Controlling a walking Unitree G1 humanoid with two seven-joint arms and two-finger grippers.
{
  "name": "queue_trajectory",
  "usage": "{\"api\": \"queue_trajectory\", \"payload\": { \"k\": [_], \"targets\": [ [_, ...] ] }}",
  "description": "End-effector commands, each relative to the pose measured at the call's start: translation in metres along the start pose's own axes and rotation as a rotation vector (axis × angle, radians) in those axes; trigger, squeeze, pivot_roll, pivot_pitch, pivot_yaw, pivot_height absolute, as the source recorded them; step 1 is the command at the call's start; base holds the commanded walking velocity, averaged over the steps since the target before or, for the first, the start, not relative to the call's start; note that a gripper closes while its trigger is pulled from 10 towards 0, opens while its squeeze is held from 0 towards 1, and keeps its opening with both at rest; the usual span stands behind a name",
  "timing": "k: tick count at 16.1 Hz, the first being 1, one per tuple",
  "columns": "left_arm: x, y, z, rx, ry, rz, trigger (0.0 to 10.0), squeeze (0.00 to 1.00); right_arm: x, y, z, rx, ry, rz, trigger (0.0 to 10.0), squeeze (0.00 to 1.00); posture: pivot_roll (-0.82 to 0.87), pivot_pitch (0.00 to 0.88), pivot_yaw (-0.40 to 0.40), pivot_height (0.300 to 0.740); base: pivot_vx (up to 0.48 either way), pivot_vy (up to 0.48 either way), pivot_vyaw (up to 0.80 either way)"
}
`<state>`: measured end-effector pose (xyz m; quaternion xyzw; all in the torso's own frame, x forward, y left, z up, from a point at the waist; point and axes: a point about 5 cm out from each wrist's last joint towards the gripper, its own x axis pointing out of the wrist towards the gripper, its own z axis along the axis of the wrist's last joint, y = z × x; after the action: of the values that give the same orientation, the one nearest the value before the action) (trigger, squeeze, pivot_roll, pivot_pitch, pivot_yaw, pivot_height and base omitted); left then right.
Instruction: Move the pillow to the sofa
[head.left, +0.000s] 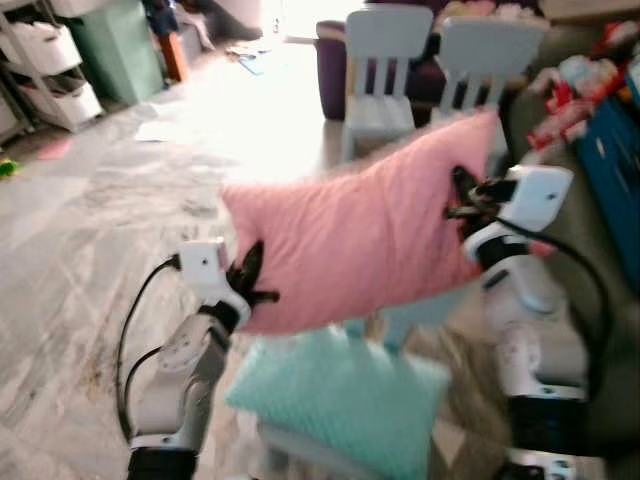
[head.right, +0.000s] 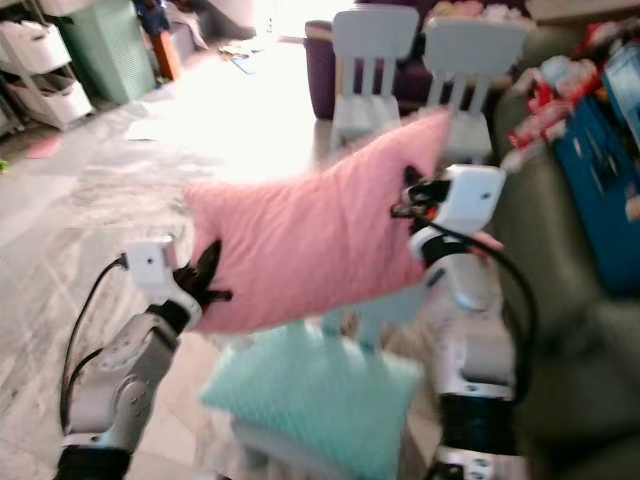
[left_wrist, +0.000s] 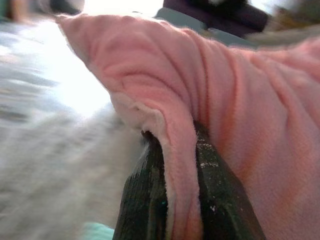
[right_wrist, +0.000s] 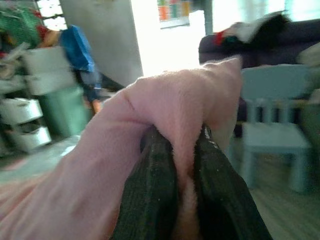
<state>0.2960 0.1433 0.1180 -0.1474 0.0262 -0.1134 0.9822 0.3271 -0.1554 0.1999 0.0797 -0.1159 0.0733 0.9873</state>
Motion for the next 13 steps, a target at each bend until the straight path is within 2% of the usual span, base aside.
{"api": "queue_trajectory", "payload": {
  "k": [1, 5, 7, 9, 11, 13],
  "targets": [
    [-0.0080, 0.0191, 0.0034, 0.024, -0.010, 0.072, 10.0, 0.00, 0.0071, 0.0239, 0.0117, 0.002, -0.049, 0.095, 10.0, 0.00, -0.10, 0.000, 0.013, 0.740, 0.000, 0.000, 0.00],
    [-0.0090, 0.0203, 0.0039, 0.017, -0.015, 0.088, 10.0, 0.00, 0.0076, 0.0247, 0.0127, 0.002, -0.050, 0.102, 10.0, 0.00, -0.10, 0.000, 0.008, 0.740, 0.000, 0.000, 0.00],
    [-0.0095, 0.0232, 0.0027, 0.006, 0.016, 0.108, 10.0, 0.00, 0.0083, 0.0251, 0.0132, 0.003, -0.051, 0.104, 10.0, 0.00, -0.10, 0.000, 0.005, 0.740, 0.000, 0.000, 0.00],
    [-0.0099, 0.0275, 0.0026, 0.030, 0.046, 0.157, 10.0, 0.00, 0.0088, 0.0254, 0.0135, 0.002, -0.051, 0.106, 10.0, 0.00, -0.10, 0.000, 0.003, 0.740, 0.000, 0.000, 0.00],
    [-0.0072, 0.0284, 0.0072, 0.039, 0.033, 0.170, 10.0, 0.00, 0.0083, 0.0256, 0.0137, 0.001, -0.047, 0.109, 10.0, 0.00, -0.10, 0.000, 0.000, 0.740, 0.000, 0.000, 0.00],
    [-0.0064, 0.0254, 0.0095, -0.018, 0.003, 0.158, 10.0, 0.00, 0.0079, 0.0268, 0.0128, 0.005, -0.038, 0.114, 10.0, 0.00, -0.10, 0.000, -0.004, 0.740, 0.000, 0.000, 0.00]
  ]
}}
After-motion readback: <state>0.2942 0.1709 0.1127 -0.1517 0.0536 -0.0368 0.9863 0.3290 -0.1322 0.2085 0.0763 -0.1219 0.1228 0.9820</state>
